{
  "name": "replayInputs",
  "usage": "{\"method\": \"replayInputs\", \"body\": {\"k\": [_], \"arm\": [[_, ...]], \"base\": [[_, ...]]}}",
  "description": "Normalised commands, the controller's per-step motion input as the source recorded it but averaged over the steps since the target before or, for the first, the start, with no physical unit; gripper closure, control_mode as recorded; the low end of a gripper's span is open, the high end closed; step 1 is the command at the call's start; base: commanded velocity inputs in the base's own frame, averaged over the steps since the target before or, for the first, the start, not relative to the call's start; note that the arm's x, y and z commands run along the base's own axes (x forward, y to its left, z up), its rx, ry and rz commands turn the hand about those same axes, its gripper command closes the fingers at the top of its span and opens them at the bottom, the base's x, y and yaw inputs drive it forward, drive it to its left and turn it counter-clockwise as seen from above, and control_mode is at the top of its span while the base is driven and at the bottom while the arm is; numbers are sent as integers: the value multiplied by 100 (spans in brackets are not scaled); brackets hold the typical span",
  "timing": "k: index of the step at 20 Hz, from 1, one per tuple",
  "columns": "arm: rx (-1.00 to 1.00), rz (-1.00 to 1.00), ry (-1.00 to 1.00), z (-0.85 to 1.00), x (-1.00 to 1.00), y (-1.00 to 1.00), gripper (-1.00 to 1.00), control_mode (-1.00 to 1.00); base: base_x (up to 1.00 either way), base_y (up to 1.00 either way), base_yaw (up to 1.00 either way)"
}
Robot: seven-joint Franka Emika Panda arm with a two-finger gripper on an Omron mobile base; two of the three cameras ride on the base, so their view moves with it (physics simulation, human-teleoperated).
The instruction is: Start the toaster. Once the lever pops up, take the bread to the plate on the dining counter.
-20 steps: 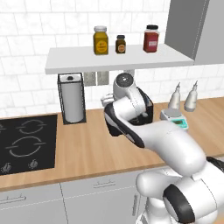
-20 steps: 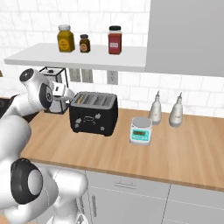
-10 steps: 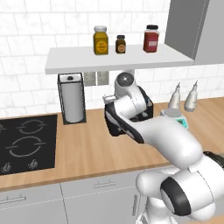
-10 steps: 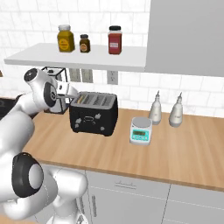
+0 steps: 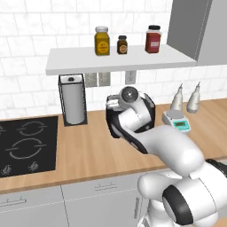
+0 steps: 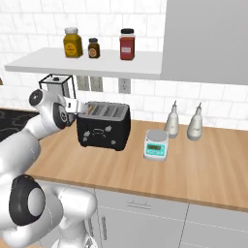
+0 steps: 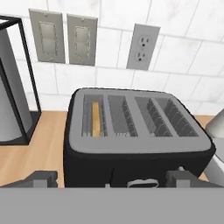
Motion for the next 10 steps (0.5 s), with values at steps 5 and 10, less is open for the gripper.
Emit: {"method": "replayInputs", "body": {"k": [5,10], "arm": [[1,0,0,0,0,0,-100,-100],[0,0,0,0,0,0,-100,-100]], "base": [[0,0,0],[0,0,0]]}}
